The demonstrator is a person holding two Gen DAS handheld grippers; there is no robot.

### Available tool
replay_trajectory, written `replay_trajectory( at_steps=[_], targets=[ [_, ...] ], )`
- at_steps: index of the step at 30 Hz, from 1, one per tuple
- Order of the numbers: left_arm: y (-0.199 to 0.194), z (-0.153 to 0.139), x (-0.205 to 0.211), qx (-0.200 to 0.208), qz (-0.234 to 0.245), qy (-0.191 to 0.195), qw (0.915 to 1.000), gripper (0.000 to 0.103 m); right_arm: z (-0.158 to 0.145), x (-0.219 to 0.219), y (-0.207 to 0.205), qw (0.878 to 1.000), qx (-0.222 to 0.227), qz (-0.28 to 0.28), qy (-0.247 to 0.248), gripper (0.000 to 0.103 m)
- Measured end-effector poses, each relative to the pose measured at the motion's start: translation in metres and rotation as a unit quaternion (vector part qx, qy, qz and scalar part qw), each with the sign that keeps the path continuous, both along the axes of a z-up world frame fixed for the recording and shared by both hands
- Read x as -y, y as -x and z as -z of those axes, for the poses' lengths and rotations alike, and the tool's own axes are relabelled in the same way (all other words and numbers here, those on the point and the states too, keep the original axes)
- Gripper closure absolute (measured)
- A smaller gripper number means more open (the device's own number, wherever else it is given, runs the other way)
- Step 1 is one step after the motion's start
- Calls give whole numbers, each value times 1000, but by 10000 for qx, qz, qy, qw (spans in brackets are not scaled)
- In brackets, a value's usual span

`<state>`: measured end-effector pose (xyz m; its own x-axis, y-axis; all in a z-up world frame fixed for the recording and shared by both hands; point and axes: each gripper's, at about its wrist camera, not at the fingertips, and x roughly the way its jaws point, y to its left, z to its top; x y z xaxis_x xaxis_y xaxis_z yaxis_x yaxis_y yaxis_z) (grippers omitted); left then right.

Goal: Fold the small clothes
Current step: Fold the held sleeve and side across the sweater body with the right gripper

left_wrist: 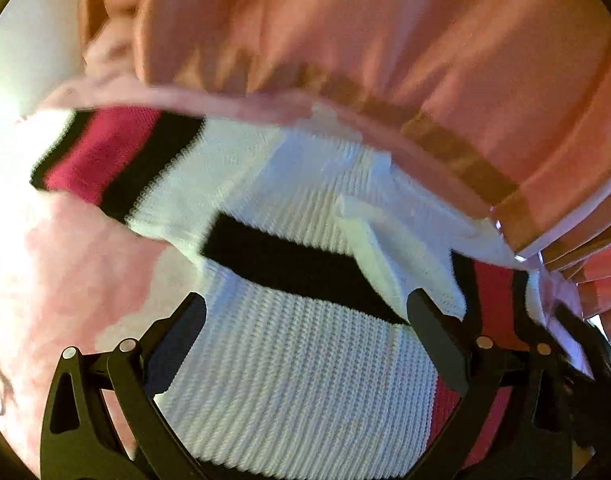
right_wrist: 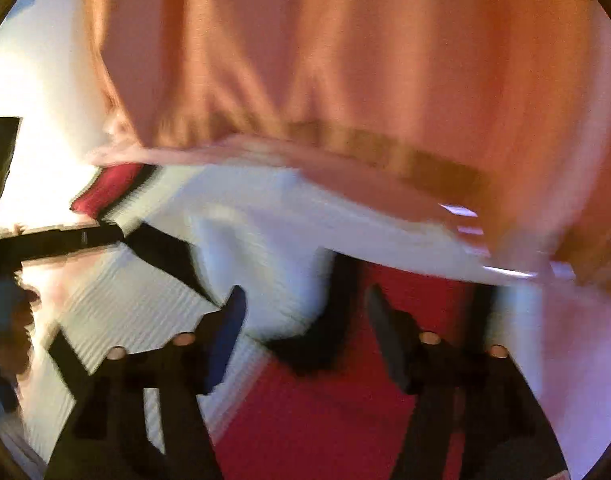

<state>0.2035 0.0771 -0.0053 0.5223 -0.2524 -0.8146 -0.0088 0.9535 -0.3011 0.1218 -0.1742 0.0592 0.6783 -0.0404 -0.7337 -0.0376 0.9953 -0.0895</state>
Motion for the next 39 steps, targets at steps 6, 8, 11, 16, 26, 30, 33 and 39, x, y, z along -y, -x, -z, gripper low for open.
replay_trajectory(
  at_steps=[6, 8, 11, 16, 26, 30, 33, 39],
  targets=[
    [-25, 21, 40, -191, 239, 511, 9982, 5, 31, 104, 47, 9898, -516, 1308, -248, 37],
    [-34, 34, 54, -344, 293, 535, 9975, 5, 46, 125, 46, 9840, -714, 1501, -638, 37],
    [-42, 52, 67, -442, 265, 517, 9973, 28, 63, 145, 51, 9784, -841, 1612, -982, 37],
    [-40, 44, 74, -26, 565, 299, 9980, 97, 79, 147, 37, 9749, -765, 1550, -1403, 38],
    [-59, 54, 19, -220, -71, 645, 9976, 97, 90, 136, 22, 9682, -717, 1748, -1640, 88],
    [-60, 61, 16, -340, -46, 583, 9977, 96, 96, 140, 24, 9694, -830, 1711, -1551, 89],
    [-61, 59, 17, -293, -76, 521, 9982, 96, 85, 139, 24, 9682, -653, 1664, -1752, 88],
    [-61, 58, 23, -245, -80, 244, 9994, 94, 94, 144, 19, 9631, -991, 1791, -1747, 87]
  ],
)
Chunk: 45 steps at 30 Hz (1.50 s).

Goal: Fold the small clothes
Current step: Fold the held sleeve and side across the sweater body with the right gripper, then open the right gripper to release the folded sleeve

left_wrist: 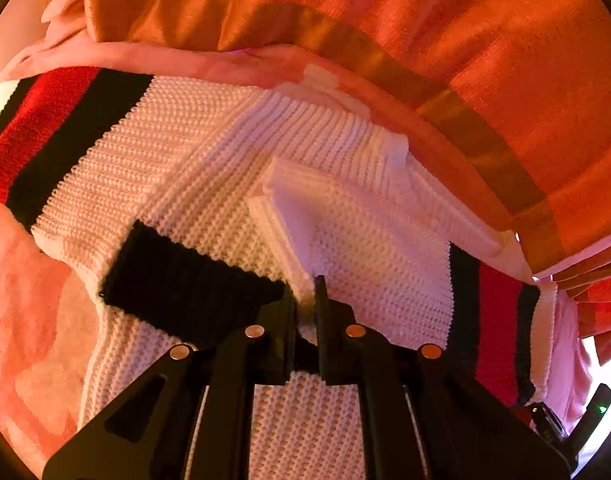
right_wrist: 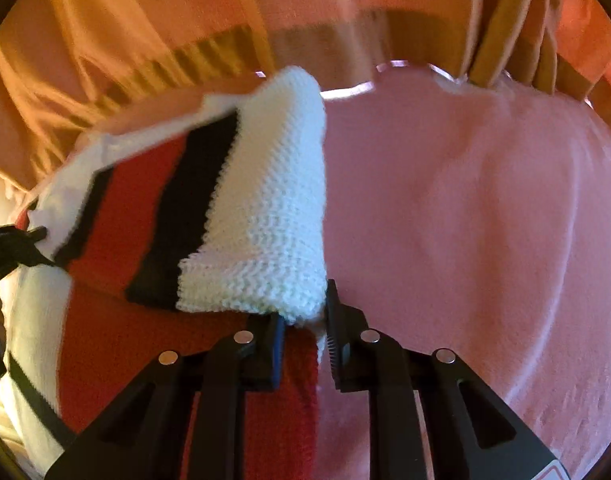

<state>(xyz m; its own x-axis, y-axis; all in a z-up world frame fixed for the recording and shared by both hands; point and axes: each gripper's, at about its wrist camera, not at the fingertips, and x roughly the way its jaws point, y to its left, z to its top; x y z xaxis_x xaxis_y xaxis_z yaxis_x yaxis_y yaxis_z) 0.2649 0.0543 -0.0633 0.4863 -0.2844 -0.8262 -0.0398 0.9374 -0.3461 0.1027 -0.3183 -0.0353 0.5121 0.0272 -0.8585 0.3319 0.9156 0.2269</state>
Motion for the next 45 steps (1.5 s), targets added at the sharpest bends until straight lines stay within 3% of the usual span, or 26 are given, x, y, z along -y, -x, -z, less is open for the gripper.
replay_trajectory(
  at_steps=[2, 9, 12, 16, 19, 20, 22, 25, 29, 33, 38, 40, 45],
  targets=[
    [1, 0, -3, -15, -32, -26, 10000, 93, -6, 2, 2, 10000, -61, 56, -32, 87],
    [-1, 1, -7, 6, -77, -101, 9999, 93, -77, -24, 24, 9960, 598, -76, 657, 81],
    [0, 1, -4, 24, -85, -187, 9998, 93, -93, -33, 20, 9931, 1055, -204, 476, 81],
    [-1, 2, -4, 22, -90, -187, 9998, 92, -54, -34, -16, 9973, 576, -443, 60, 102],
    [-1, 3, -8, 1, -75, -151, 9999, 92, -20, -20, -30, 9989, 31, -431, 183, 103],
    [-1, 3, -10, -14, -67, -125, 9999, 92, -16, -12, -28, 9991, 65, -401, 75, 103],
    [-1, 1, -14, -50, -102, -83, 9999, 91, -17, 3, -26, 9990, 122, -322, -287, 103],
    [3, -13, -25, 21, -304, 131, 9994, 86, -34, 1, -24, 9992, 179, -314, -186, 103],
    [14, -41, -26, 575, -287, 376, 9972, 55, -74, -9, -33, 9968, 614, -513, 84, 102],
    [12, -37, -2, 557, 130, 464, 9973, 55, -80, -6, -76, 9947, 623, -518, 630, 102],
    [7, -8, 19, 262, 399, -212, 9986, 56, -55, 20, -121, 9968, 527, -326, 515, 102],
    [6, -1, 16, 268, 414, -242, 9985, 56, -28, 38, -135, 9977, 78, -143, 661, 103],
    [8, -1, 16, 307, 441, -268, 9982, 56, -41, 43, -124, 9987, 301, 67, 400, 103]
  ],
)
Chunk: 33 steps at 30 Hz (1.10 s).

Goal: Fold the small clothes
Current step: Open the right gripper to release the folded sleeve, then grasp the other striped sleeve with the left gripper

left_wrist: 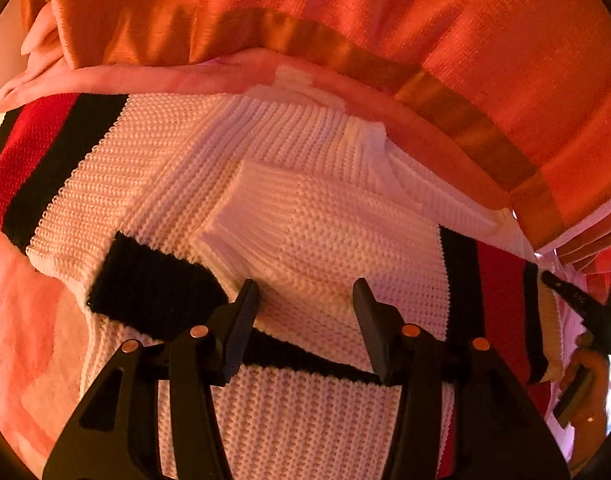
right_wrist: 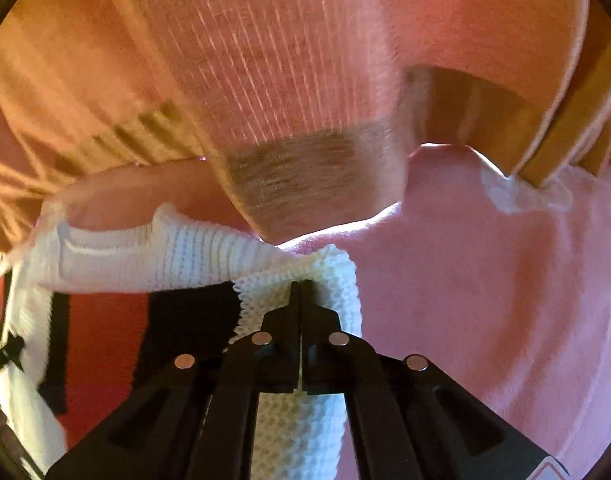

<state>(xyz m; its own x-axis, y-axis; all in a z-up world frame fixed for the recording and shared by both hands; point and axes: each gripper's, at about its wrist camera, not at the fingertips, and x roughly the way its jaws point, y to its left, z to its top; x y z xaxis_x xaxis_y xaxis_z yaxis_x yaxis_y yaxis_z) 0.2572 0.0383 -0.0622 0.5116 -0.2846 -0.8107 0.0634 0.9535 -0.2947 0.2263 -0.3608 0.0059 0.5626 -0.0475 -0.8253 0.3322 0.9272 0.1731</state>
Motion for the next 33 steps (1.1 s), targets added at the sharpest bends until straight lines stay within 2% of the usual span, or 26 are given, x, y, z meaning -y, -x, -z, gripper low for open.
replay_trajectory(
  at_steps=[4, 9, 11, 13, 14, 16, 18, 20, 22, 23, 25, 26, 28, 30, 32, 33],
  targets=[
    [0, -1, -1, -8, -6, -2, 10000, 56, -19, -37, 38, 9983, 49, -575, 81, 103],
    [5, -2, -4, -4, -84, 109, 9999, 55, 8, -47, 80, 9952, -567, -745, 298, 103],
    [9, -8, -11, -30, -134, 411, 9991, 54, 5, -43, 93, 9970, -481, -580, 147, 103],
    [10, -14, -25, -55, -266, 810, 9963, 49, -14, -41, 106, 9983, -366, -329, -304, 99],
    [12, -18, -36, -27, -406, 1034, 9938, 47, -22, -45, 112, 9983, -264, -323, -404, 95],
    [13, -28, -68, 109, -828, 1312, 9878, 41, -45, -69, 128, 9986, -56, -472, -228, 95],
    [13, -36, -105, 276, -1312, 1269, 9828, 37, -58, -100, 140, 9971, 85, -737, 158, 94],
    [12, -38, -141, 363, -1790, 1107, 9769, 37, -61, -133, 150, 9917, 159, -1022, 768, 91],
    [8, -32, -189, 273, -2336, 965, 9672, 37, -54, -162, 153, 9837, 137, -1264, 1269, 86],
    [5, -28, -211, 196, -2567, 942, 9617, 37, -51, -172, 151, 9806, 105, -1407, 1364, 85],
    [2, -17, -271, 88, -3229, 1016, 9409, 37, -43, -194, 142, 9746, 71, -1707, 1447, 85],
    [2, -12, -289, 43, -3423, 1029, 9339, 37, -41, -199, 138, 9739, 64, -1752, 1445, 85],
    [0, 1, -334, -115, -3924, 1072, 9135, 37, -37, -206, 134, 9725, 12, -1897, 1352, 83],
    [-4, 13, -364, -217, -4134, 1202, 9023, 37, -27, -212, 132, 9708, -100, -1978, 1351, 78],
    [-13, 17, -372, -162, -3988, 1141, 9098, 38, -17, -213, 129, 9712, -238, -1976, 1314, 74],
    [-22, 15, -368, -149, -3821, 884, 9197, 40, -14, -210, 128, 9727, -288, -1953, 1223, 74]
  ],
)
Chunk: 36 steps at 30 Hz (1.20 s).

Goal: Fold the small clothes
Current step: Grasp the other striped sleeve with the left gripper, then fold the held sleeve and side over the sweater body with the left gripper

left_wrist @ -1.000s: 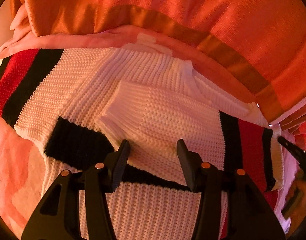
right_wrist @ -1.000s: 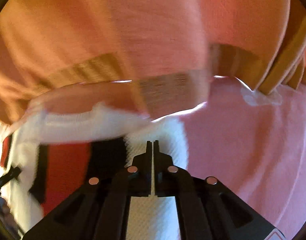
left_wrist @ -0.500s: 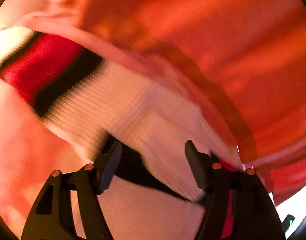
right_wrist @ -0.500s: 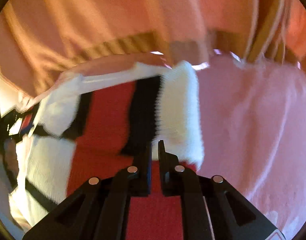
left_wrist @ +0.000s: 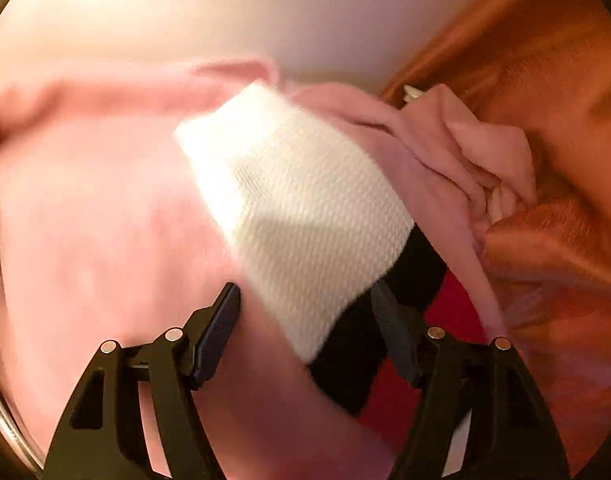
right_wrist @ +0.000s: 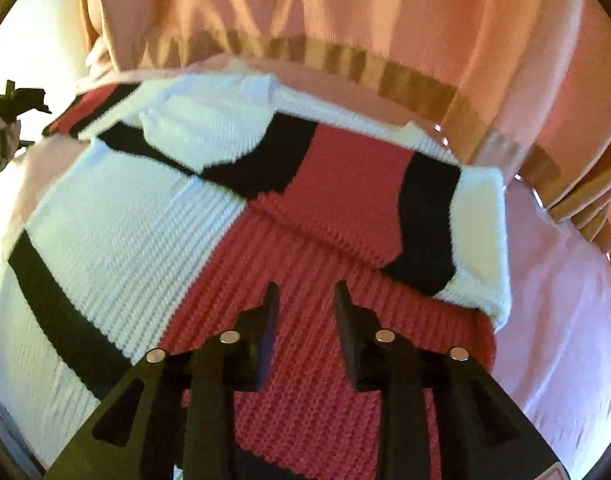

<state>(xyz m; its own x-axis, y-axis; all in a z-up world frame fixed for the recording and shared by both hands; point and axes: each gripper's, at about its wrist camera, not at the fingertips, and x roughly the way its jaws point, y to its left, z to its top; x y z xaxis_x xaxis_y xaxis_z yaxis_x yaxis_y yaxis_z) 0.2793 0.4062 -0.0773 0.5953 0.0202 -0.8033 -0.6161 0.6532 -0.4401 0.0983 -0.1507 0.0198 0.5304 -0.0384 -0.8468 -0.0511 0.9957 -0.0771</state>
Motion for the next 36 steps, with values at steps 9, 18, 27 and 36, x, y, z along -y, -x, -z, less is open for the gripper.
replay_trajectory(
  at_steps=[9, 18, 27, 36],
  targets=[
    [-8, -84, 87, 628, 823, -1178, 9876, 96, -12, 26, -4, 9979, 86, 419, -494, 68],
    [72, -113, 392, 1424, 4027, -988, 8988, 91, -36, 75, -5, 9893, 371, 1111, -867, 64],
    [113, -42, 386, 742, 3831, -483, 9194, 37, -43, 91, -10, 9861, 452, 1172, -1092, 58],
    [108, -44, 307, 760, 3152, -567, 9443, 32, -50, -3, -42, 9954, 609, 124, -734, 44]
  ],
)
